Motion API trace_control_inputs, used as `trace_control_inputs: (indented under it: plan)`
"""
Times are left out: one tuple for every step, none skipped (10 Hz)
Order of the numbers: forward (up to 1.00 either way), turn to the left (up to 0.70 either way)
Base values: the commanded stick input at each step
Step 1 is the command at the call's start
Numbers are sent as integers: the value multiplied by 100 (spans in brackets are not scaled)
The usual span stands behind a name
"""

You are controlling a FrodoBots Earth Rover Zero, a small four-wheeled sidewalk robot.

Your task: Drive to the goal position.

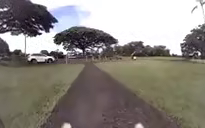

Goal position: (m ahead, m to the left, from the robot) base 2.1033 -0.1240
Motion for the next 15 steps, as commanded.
trace_control_inputs:
  plan:
    - [70,0]
    - [70,0]
    - [70,0]
    - [70,0]
    - [70,21]
    - [70,35]
    - [70,35]
    - [70,35]
    - [70,3]
    - [70,0]
    - [70,0]
    - [70,0]
    - [70,0]
    - [70,1]
    - [70,6]
